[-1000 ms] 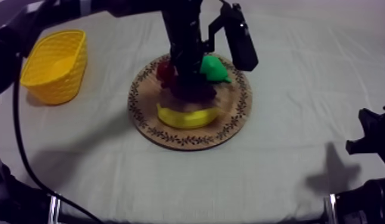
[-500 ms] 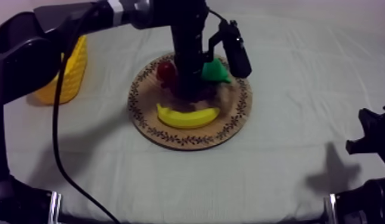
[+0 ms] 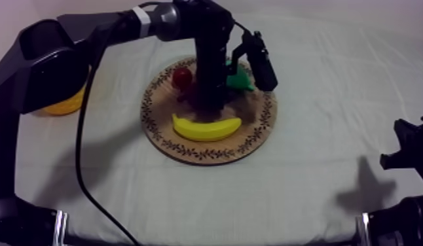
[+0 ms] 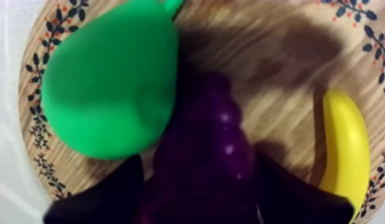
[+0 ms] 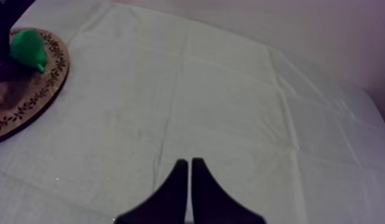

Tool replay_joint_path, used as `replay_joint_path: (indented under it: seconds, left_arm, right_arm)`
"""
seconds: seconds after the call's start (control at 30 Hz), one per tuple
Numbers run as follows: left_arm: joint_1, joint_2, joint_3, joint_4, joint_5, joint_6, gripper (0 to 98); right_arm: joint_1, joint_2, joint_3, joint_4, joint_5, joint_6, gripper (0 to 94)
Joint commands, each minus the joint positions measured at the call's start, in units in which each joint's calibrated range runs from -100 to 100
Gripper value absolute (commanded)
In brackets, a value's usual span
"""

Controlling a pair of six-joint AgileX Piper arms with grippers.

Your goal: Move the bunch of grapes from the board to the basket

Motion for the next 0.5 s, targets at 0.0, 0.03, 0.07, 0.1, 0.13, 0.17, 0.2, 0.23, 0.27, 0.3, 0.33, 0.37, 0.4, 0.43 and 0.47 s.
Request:
replay_joint_path:
  seconds: [0.0, 0.03, 0.07, 0.1, 0.13, 0.17, 0.2, 0.23, 0.27, 0.3, 0.33, 0.37, 0.4, 0.43, 0.47]
  left_arm:
    - [0.02, 0.17, 0.04, -0.02, -0.04, 0.47, 47.7]
    - [0.02, 0.25, 0.10, -0.04, -0.05, 0.70, 43.5]
    - [0.00, 0.30, 0.20, -0.05, -0.05, 0.91, 39.8]
    - [-0.03, 0.31, 0.38, -0.06, -0.05, 1.10, 36.8]
    - [-0.06, 0.26, 0.63, -0.07, -0.07, 1.27, 34.5]
    - [-0.10, 0.15, 0.98, -0.07, -0.14, 1.44, 32.7]
    - [-0.15, -0.03, 1.39, -0.06, -0.28, 1.56, 31.3]
    - [-0.18, -0.33, 1.94, -0.05, -0.50, 1.65, 30.3]
    - [-0.23, -0.76, 2.63, -0.08, -0.83, 1.76, 29.5]
    - [-0.26, -1.26, 3.38, -0.12, -1.20, 1.86, 28.9]
    - [-0.28, -1.87, 4.14, -0.17, -1.51, 1.94, 28.5]
    - [-0.28, -2.60, 4.91, -0.25, -1.75, 2.01, 28.2]
    - [-0.27, -3.43, 5.65, -0.34, -1.92, 2.07, 27.9]
    - [-0.27, -4.37, 6.36, -0.44, -2.04, 2.13, 27.8]
    - [-0.25, -5.39, 7.03, -0.51, -2.12, 2.19, 27.7]
  right_arm:
    - [-0.02, 0.00, -0.04, 0.00, 0.00, 0.00, 0.3]
    - [-0.02, 0.00, -0.04, 0.00, 0.00, 0.00, 0.3]
    - [-0.02, 0.00, -0.04, 0.00, 0.00, 0.00, 0.3]
    - [-0.02, 0.00, -0.04, 0.00, 0.00, 0.00, 0.3]
    - [-0.02, 0.00, -0.04, 0.00, 0.00, 0.00, 0.3]
    - [-0.02, 0.00, -0.04, 0.00, 0.00, 0.00, 0.3]
    - [-0.02, 0.00, -0.04, 0.00, 0.00, 0.00, 0.3]
    - [-0.02, 0.00, -0.04, 0.00, 0.00, 0.00, 0.3]
    - [-0.02, 0.00, -0.04, 0.00, 0.00, 0.00, 0.3]
    - [-0.02, 0.00, -0.04, 0.00, 0.00, 0.00, 0.3]
    - [-0.02, 0.00, -0.04, 0.00, 0.00, 0.00, 0.3]
    - [-0.02, 0.00, -0.04, 0.00, 0.00, 0.00, 0.3]
    - [-0.02, 0.00, -0.04, 0.00, 0.00, 0.00, 0.3]
    - [-0.02, 0.00, -0.04, 0.00, 0.00, 0.00, 0.3]
    - [-0.02, 0.00, -0.04, 0.00, 0.00, 0.00, 0.3]
